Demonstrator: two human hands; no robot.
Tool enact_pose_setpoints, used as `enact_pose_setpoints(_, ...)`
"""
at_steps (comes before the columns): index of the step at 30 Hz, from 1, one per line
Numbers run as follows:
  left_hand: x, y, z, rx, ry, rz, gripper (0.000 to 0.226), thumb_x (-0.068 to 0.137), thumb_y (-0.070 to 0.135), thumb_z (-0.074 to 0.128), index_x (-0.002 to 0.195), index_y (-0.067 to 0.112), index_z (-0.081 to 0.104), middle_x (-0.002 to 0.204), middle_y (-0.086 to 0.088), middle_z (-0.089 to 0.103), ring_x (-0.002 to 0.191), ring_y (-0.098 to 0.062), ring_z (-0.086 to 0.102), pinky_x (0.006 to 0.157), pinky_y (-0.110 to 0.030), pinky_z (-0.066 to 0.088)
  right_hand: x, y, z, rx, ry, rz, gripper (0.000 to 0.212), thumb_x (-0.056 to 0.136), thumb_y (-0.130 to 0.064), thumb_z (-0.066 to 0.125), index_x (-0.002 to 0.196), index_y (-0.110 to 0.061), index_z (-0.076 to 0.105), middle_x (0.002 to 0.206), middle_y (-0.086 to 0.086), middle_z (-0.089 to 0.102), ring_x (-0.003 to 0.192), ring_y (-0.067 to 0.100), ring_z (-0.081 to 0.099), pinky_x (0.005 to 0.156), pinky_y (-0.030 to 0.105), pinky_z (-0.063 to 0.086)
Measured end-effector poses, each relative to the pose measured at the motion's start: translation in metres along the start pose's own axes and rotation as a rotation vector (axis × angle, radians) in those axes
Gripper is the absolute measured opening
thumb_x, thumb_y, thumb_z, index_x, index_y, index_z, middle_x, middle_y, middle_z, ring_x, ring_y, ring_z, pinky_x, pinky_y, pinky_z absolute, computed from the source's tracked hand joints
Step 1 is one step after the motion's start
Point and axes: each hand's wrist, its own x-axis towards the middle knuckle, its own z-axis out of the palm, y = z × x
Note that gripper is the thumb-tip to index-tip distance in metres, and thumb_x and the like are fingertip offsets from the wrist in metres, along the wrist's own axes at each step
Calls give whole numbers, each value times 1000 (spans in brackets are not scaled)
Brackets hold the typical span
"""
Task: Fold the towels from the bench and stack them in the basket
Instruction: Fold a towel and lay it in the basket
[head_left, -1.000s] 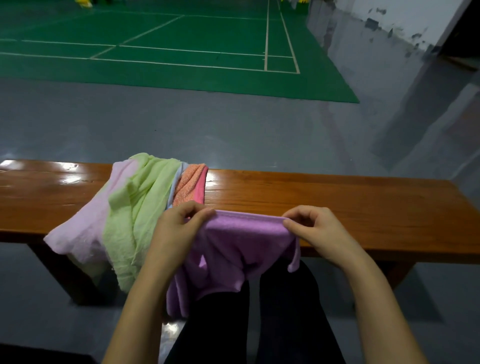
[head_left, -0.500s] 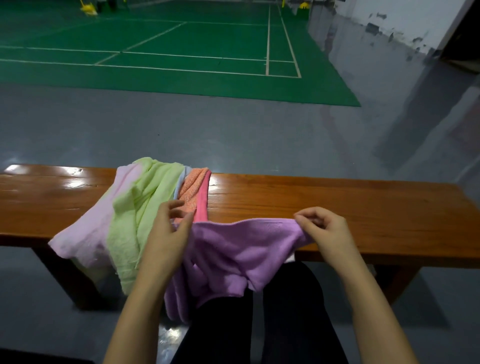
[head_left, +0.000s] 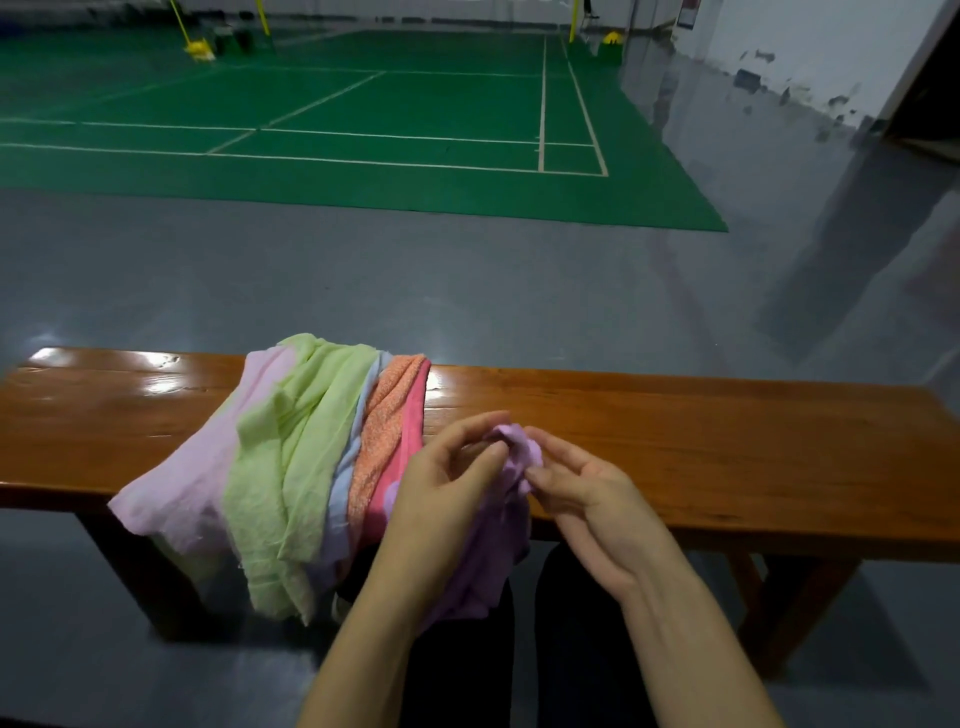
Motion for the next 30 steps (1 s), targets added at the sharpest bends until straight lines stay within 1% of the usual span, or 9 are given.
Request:
enact_pose_setpoints(3, -1, -1, -2, 175, 135, 61, 18, 83, 0, 66, 83, 17, 73, 83, 4, 74, 82, -7, 68, 72, -12, 48, 0, 2, -5, -201, 55, -7, 27, 82, 9, 58, 102, -7, 64, 96, 8, 74, 89, 12, 70, 72, 16, 53)
enact_pose_setpoints(7, -3, -3, -5, 333, 147, 116, 20, 82, 3, 68, 74, 21, 70, 75, 5, 71, 72, -7, 65, 67, -14, 49, 2, 3, -15, -539, 251, -75, 14, 78, -4, 71, 92, -8, 74, 88, 9, 74, 91, 21, 69, 84, 26, 50)
enact_pose_setpoints(10, -2, -8, -4, 444, 133, 138, 20, 84, 6, 67, 73, 22, 65, 74, 8, 68, 73, -7, 63, 71, -20, 49, 0, -2, -18, -741, 414, -85, 44, 76, -7, 76, 118, 0, 63, 103, 11, 70, 94, 17, 64, 68, 17, 44)
enact_pose_setpoints(12, -2, -11, -1, 461, 115, 138, 19, 85, 6, 66, 74, 22, 63, 75, 7, 66, 75, -9, 62, 74, -25, 50, 0, -9, -20, -957, 466, -35, 48, 78, -9, 76, 122, 1, 60, 113, 15, 67, 96, 17, 61, 69, 20, 41)
enact_pose_setpoints(15, -4, -13, 2, 479, 91, 154, 23, 85, 5, 65, 74, 24, 61, 77, 8, 64, 75, -7, 60, 74, -21, 47, 1, -22, -20, -1396, 459, 82, 22, 85, -19, 69, 103, -6, 72, 92, 13, 70, 81, 19, 62, 59, 23, 38)
enact_pose_setpoints(17, -4, -14, 5, 522, 66, 178, 25, 84, 7, 66, 72, 27, 59, 79, 12, 62, 76, -3, 57, 72, -15, 42, 0, -25, -22, -1491, 454, -5, 15, 88, -22, 64, 88, -9, 72, 81, 9, 67, 73, 18, 58, 56, 26, 37)
enact_pose_setpoints(21, -5, -11, 9, 678, 66, 281, 20, 83, 23, 63, 69, 34, 54, 94, 20, 57, 89, -2, 48, 77, -13, 35, -4, -16, -25, -898, 322, -339, 11, 88, -12, 63, 78, -10, 68, 75, 2, 71, 74, 9, 65, 66, 19, 49)
enact_pose_setpoints(24, -5, -6, 12, 584, 27, 284, 20, 87, 17, 61, 73, 30, 56, 85, 13, 60, 83, -3, 53, 73, -10, 37, -9, -6, -17, -491, 203, -317, 5, 84, -7, 66, 82, -4, 70, 77, 9, 73, 74, 14, 67, 71, 24, 53)
enact_pose_setpoints(30, -6, -1, 20, 465, 20, 246, 13, 88, 11, 64, 78, 19, 61, 73, 7, 63, 72, -6, 58, 66, -13, 42, -11, 2, -3, -370, 197, -263, 20, 82, -6, 65, 68, -14, 76, 74, 9, 72, 71, 19, 66, 67, 28, 53)
